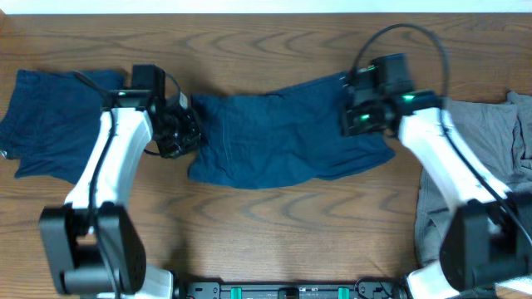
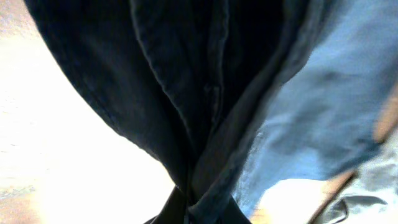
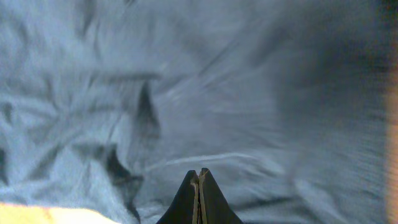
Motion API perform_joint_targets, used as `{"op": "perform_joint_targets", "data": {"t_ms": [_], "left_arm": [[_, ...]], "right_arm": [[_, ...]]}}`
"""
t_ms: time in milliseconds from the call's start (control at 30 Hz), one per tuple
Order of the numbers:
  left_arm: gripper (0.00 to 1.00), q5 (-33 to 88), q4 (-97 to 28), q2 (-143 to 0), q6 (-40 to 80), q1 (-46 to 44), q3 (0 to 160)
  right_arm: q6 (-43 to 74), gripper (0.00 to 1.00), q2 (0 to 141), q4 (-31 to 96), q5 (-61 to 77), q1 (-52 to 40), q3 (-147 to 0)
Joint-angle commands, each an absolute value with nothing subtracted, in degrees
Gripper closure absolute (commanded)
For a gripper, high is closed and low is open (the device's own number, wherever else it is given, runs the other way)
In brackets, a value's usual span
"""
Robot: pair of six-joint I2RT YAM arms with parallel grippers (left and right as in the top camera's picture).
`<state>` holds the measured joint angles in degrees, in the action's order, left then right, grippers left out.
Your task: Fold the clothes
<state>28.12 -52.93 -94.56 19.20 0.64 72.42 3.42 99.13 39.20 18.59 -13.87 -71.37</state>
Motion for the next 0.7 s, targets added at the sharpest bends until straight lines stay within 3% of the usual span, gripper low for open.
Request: {"op": "perform_joint_targets", "data": {"t_ms": [0, 300, 467, 667], "left_arm": [[0.94, 27.94, -53.67, -91.33, 18.31, 0.58, 73.87], [0.94, 28.47, -52.71, -88.01, 20.36, 0.6, 74.94], [0.94, 39.51, -49.84, -88.01, 22.35, 1.39, 77.71], [0.94, 39.86, -49.54, -88.03, 23.66, 1.39, 78.19]], "right_arm": [[2.09, 0.99, 104.33, 37.5, 24.34, -19.03, -70.24], [7.18, 0.99, 117.4, 23.77, 27.38, -34.13, -70.24], [11.62, 0.99, 122.15, 13.74, 27.35, -41.47, -70.24], [11.77, 0.97, 120.18, 11.7, 20.08, -43.86, -71.79]]}}
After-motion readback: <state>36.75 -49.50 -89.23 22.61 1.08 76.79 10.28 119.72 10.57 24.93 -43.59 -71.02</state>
